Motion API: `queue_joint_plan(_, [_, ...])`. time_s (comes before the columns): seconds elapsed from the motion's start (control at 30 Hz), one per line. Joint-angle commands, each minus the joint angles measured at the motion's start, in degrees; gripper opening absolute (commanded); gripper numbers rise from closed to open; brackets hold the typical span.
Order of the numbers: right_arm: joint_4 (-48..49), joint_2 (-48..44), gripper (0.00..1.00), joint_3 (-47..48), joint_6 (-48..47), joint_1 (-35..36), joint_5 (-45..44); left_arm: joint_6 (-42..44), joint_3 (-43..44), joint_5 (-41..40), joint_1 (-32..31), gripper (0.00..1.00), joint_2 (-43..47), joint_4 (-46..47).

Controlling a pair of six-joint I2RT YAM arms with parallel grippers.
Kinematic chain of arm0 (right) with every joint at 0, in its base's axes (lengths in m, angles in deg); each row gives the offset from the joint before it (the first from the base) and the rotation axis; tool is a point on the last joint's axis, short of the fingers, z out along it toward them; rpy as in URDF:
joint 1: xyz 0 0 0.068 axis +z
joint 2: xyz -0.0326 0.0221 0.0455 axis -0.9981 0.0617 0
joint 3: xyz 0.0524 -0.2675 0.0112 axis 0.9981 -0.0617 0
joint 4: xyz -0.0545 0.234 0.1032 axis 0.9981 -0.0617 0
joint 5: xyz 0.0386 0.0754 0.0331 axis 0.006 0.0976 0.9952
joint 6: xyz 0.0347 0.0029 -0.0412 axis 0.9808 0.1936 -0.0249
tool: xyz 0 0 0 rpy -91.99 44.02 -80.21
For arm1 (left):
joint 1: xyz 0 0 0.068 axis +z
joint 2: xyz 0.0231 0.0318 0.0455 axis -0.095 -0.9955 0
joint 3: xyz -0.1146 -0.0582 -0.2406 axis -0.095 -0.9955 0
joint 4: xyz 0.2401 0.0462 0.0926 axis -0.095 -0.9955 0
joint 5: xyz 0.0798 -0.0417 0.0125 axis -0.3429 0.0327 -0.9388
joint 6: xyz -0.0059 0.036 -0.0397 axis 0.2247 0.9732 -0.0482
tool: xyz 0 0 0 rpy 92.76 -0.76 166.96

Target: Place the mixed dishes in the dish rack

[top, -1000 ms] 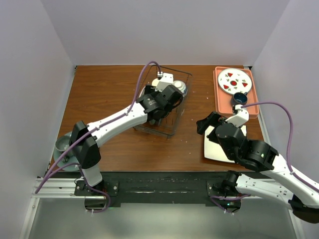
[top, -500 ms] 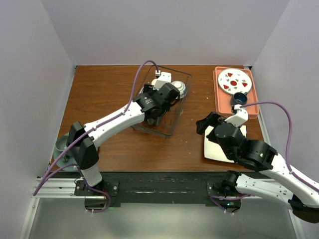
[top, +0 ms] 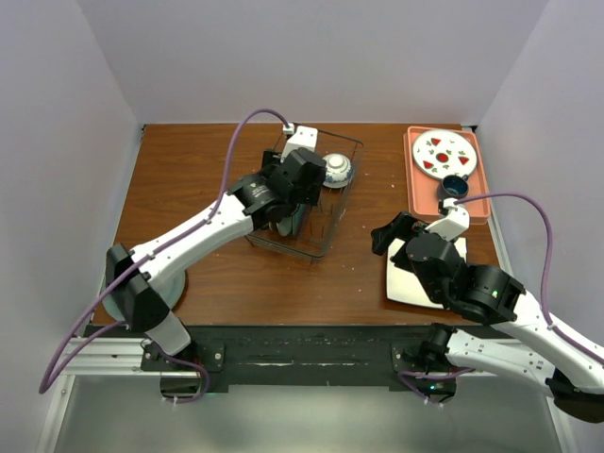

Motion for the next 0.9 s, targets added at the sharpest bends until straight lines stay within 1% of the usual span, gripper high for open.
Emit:
queue_joint_plan(0.0, [0.9,0.0,0.97,-0.2,1.2,-0.2,-0.7,3.7,-1.1,4.8,0.9,0.85,4.1,4.7])
queue_joint_plan(0.23, [-0.1,-0.1,0.97,-0.3,1.7,-0.2,-1.4,5.2,-1.2,10.5,0.8,0.85,5.2,5.5])
queue_joint_plan(0.33, [-1.0,0.3,0.97,-0.9,2.1,-0.1,-2.3,6.4,-1.9,16.9,0.8,0.85,6.5,7.1])
queue_joint_plan(0.47, [-3.3,2.0,0.95,-2.0,3.2,-0.2,-3.5,7.0,-5.1,23.5,0.6,0.85,9.3,10.6])
queue_joint_plan(0.53, [-4.8,4.3,0.93,-2.3,3.5,-0.2,-3.6,7.0,-6.8,26.5,0.7,0.85,11.0,12.4])
queue_joint_plan(0.63, [-5.2,8.5,0.92,-2.7,3.2,-0.7,-2.6,6.9,-8.5,28.8,0.7,0.86,13.0,13.6])
queue_joint_plan(0.7, [-5.2,10.7,0.89,-2.8,1.5,-1.6,-1.1,6.6,-9.3,29.4,0.7,0.86,14.6,14.0])
queue_joint_plan(0.87, [-5.6,19.8,0.88,-4.3,-0.5,-4.6,1.9,6.0,-12.7,28.8,0.7,0.86,17.9,14.4])
